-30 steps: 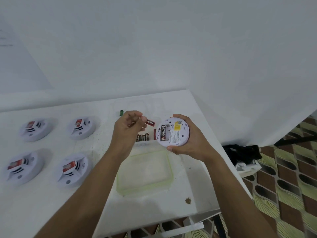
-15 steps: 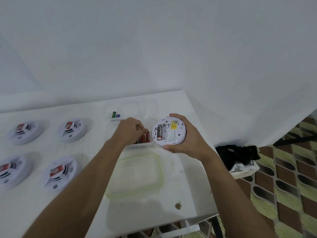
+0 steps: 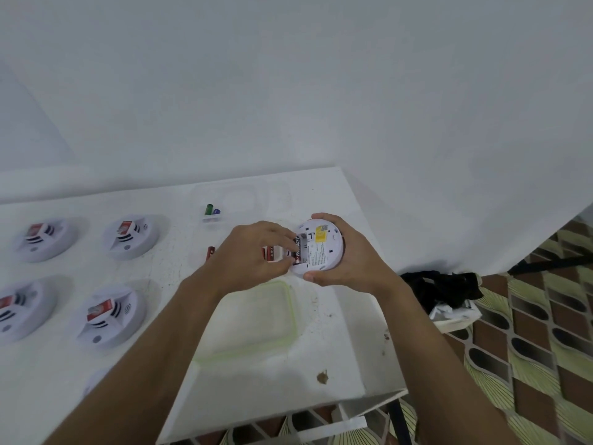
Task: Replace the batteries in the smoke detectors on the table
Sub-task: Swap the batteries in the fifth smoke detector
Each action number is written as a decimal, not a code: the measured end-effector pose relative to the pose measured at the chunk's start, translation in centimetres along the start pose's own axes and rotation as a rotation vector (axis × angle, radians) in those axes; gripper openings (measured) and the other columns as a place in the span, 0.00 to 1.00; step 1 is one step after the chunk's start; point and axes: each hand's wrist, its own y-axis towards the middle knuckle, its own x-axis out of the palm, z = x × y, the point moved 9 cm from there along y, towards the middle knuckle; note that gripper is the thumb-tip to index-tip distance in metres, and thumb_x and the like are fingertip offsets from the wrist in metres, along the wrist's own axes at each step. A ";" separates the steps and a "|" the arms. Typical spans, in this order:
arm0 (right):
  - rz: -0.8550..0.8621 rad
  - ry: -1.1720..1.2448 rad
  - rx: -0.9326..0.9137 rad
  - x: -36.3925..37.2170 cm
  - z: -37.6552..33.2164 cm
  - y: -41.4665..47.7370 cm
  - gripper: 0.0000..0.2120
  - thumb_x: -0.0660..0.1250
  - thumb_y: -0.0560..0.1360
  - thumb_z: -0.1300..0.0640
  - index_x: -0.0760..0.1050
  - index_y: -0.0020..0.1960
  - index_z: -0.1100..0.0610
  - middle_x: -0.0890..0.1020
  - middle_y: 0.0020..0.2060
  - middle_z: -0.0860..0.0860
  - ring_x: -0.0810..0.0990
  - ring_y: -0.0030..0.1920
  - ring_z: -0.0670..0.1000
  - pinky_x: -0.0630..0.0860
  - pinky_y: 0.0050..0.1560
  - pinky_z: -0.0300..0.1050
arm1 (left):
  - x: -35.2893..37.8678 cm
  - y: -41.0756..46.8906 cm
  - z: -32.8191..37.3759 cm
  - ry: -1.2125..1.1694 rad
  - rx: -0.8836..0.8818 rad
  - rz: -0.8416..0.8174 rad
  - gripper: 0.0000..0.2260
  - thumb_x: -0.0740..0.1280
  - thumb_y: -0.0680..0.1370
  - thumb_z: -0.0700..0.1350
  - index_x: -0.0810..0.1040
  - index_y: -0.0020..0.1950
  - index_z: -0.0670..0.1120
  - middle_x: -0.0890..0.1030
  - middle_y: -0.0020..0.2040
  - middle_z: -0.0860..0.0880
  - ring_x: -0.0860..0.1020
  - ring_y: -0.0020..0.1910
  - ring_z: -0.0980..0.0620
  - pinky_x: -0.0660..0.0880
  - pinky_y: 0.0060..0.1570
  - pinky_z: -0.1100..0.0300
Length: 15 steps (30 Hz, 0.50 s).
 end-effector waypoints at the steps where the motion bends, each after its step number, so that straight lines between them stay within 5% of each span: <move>1: -0.003 -0.003 -0.005 0.0 -0.2 -0.1 0.41 0.83 0.61 0.60 0.70 0.70 0.50 0.81 0.59 0.44 0.80 0.61 0.48 0.82 0.49 0.46 | 0.0 0.0 0.3 -0.003 0.015 -0.013 0.10 0.72 0.68 0.51 0.87 0.46 0.49 0.85 0.51 0.52 0.80 0.51 0.62 0.77 0.51 0.61; 9: -0.025 -0.033 -0.048 0.3 -1.8 -0.7 0.39 0.83 0.61 0.65 0.72 0.65 0.45 0.82 0.56 0.42 0.81 0.58 0.47 0.82 0.50 0.44 | 0.2 -0.2 1.6 0.057 0.015 -0.116 0.12 0.68 0.68 0.52 0.87 0.45 0.50 0.86 0.44 0.53 0.84 0.42 0.50 0.80 0.40 0.51; 15: -0.063 -0.071 -0.026 0.9 -1.4 -1.1 0.42 0.84 0.60 0.64 0.71 0.68 0.49 0.82 0.57 0.44 0.81 0.57 0.47 0.82 0.54 0.44 | 0.5 -1.1 1.6 0.144 -0.038 -0.118 0.18 0.65 0.66 0.56 0.87 0.49 0.52 0.83 0.32 0.51 0.74 0.24 0.50 0.72 0.25 0.59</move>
